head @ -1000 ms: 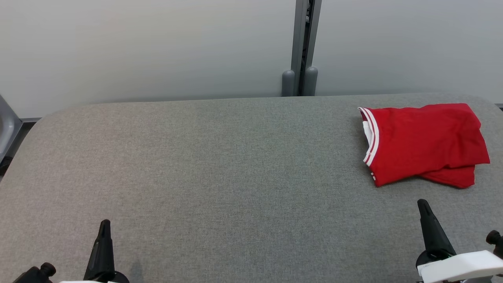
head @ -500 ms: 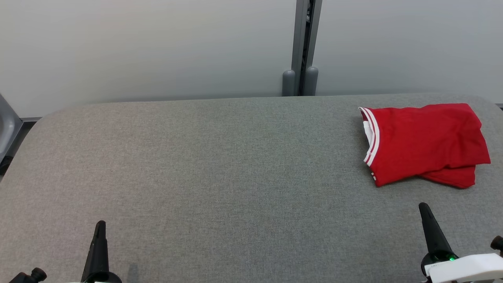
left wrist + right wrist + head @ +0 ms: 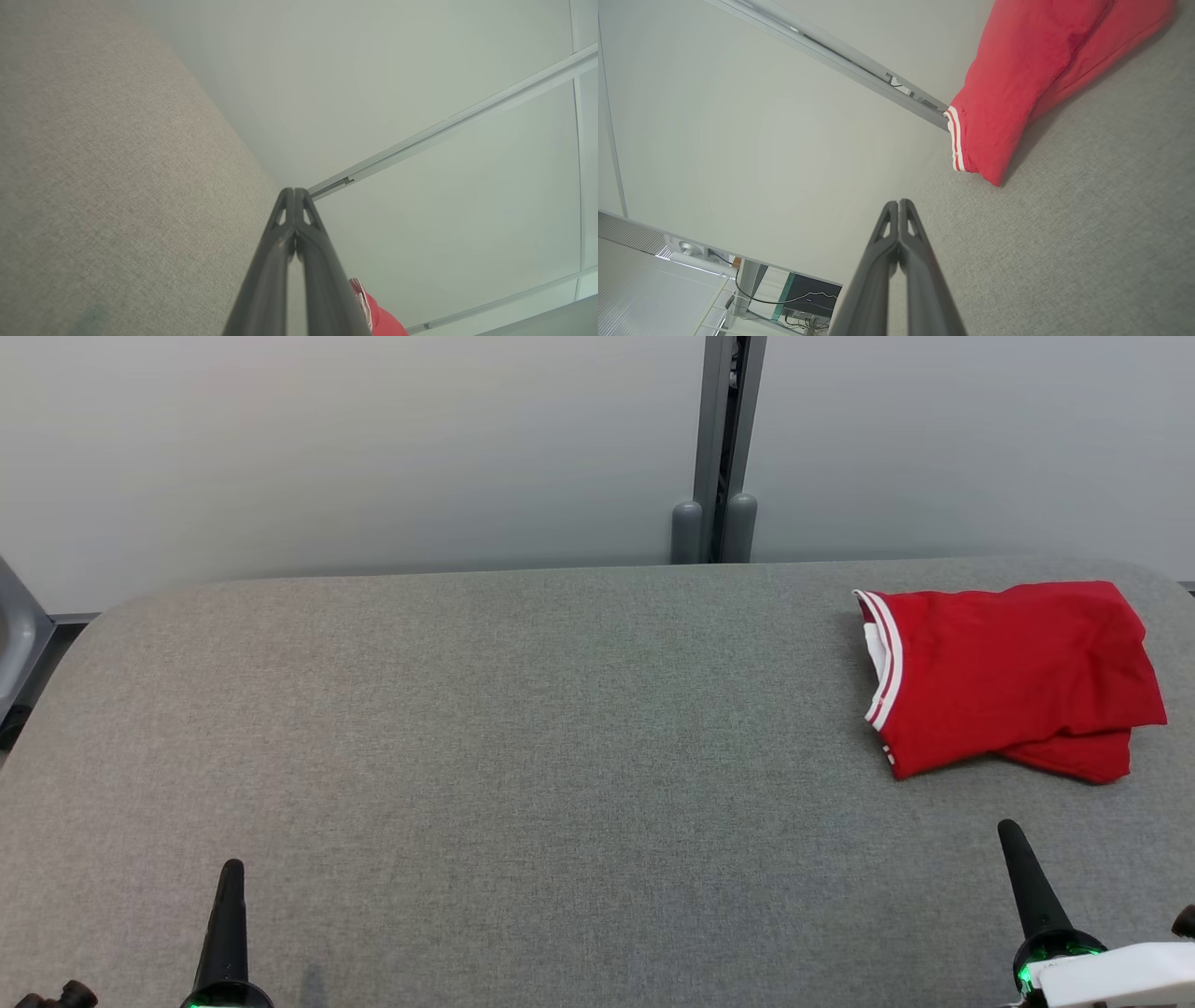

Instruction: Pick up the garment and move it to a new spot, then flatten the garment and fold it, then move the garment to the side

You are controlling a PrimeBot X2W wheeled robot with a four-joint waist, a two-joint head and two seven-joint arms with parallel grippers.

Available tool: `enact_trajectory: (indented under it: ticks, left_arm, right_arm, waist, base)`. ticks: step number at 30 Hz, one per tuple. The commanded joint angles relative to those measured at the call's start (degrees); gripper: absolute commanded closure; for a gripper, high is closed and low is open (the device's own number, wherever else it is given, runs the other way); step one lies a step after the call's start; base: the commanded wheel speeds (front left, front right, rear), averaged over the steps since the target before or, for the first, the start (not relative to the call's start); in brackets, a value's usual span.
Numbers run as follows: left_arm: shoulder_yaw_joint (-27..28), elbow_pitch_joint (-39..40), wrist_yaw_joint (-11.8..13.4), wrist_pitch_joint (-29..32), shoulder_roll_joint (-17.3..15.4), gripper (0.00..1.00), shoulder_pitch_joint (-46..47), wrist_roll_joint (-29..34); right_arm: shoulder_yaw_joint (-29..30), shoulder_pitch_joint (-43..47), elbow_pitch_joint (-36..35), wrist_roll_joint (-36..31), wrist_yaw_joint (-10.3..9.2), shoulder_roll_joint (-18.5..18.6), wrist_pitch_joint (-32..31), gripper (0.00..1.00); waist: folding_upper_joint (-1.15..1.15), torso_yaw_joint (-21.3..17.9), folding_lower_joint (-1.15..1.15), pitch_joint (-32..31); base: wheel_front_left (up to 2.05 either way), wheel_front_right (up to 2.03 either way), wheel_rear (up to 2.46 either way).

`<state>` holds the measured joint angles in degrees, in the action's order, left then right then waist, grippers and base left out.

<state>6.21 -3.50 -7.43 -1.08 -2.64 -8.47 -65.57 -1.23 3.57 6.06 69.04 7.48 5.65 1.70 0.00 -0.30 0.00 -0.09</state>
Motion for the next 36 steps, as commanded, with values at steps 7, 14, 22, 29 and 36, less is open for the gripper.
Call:
enact_trajectory:
  ticks: [7, 14, 22, 29, 36]
  left_arm:
    - [0.6, 1.6, -0.1, 1.3, -0.4, 1.0, -0.3, -5.4]
    - [0.9, 2.4, -0.1, 2.3, -0.4, 1.0, -0.7, -9.2]
    - [1.1, 3.0, -0.1, 3.2, -0.4, 1.0, -1.0, -12.7]
    - [1.3, 3.6, -0.1, 4.1, -0.4, 1.0, -1.3, -16.1]
    - [1.5, 4.2, -0.1, 5.1, -0.4, 1.0, -1.4, -19.4]
  right_arm:
    - [0.9, 0.3, -1.4, 4.6, 0.02, -0.2, -1.5, 1.0]
    - [1.4, 0.7, -1.8, 7.9, 0.02, -0.6, -2.5, 1.0]
    - [1.9, 1.1, -2.3, 10.9, 0.02, -0.9, -3.5, 1.0]
    - [2.2, 1.3, -2.8, 13.8, 0.02, -1.2, -4.4, 1.0]
    - [2.7, 1.5, -3.1, 16.6, 0.02, -1.5, -5.3, 1.0]
  waist:
    - [0.0, 0.0, 0.0, 0.0]
    - [0.0, 0.1, 0.0, 0.1]
    - [0.0, 0.1, 0.0, 0.1]
    - [0.0, 0.1, 0.0, 0.1]
    - [0.0, 0.2, 0.0, 0.2]
  base:
    - [0.0, 0.0, 0.0]
    - [0.0, 0.0, 0.0]
    - [0.0, 0.0, 0.0]
    - [0.0, 0.0, 0.0]
    - [0.0, 0.0, 0.0]
